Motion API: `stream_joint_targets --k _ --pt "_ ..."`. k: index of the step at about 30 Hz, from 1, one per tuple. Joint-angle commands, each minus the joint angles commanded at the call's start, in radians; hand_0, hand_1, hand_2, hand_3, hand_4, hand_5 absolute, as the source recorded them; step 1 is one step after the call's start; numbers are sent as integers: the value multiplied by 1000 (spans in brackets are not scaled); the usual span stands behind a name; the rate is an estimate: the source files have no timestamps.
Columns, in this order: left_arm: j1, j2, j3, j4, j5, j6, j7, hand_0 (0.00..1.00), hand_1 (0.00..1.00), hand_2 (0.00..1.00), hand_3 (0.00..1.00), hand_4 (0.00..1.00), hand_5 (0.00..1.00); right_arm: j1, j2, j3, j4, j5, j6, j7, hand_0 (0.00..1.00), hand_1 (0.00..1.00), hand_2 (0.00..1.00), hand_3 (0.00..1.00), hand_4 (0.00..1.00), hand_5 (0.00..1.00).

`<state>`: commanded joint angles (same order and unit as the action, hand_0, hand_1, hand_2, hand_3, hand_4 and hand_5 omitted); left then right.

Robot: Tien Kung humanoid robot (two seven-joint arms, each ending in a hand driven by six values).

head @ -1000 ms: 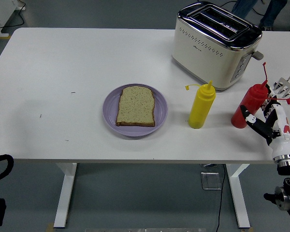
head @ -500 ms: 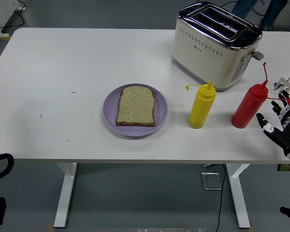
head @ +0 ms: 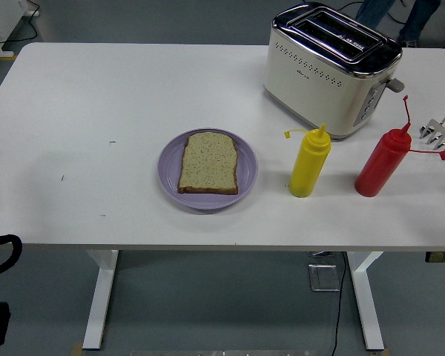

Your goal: Pick up the cup,pour liquid into bread,place the cup on the desk

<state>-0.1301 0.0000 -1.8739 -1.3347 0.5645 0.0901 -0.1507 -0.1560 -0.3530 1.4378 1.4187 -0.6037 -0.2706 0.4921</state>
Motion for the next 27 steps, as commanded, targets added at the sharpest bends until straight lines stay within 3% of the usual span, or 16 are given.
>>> stream_joint_targets --k 2,4,8,10,11,14,27 --pt "-1 0 1 0 0 0 0 790 735 740 695 574 998 3 9 36 15 85 46 -9 855 808 872 924 717 133" --pt "-1 0 1 0 0 0 0 790 735 741 695 574 998 4 11 46 20 152 64 -13 829 782 822 867 659 170" --pt "0 0 -1 0 0 0 0 790 735 741 695 574 998 26 17 90 43 297 123 -52 829 782 822 867 659 170" --pt "0 0 -2 0 0 -1 0 790 735 741 695 574 998 42 21 106 41 358 134 -70 829 782 822 867 659 170" --pt "0 0 -2 0 0 -1 0 789 735 740 695 574 998 47 22 110 40 384 136 -74 802 760 787 824 612 257" --pt "2 0 -3 0 1 -1 0 789 735 740 695 574 998 77 29 131 27 459 145 -99 802 760 787 824 612 257" --pt "7 0 -2 0 3 -2 -1 789 733 739 691 573 998 161 45 152 -14 479 188 -230 808 763 785 817 605 337"
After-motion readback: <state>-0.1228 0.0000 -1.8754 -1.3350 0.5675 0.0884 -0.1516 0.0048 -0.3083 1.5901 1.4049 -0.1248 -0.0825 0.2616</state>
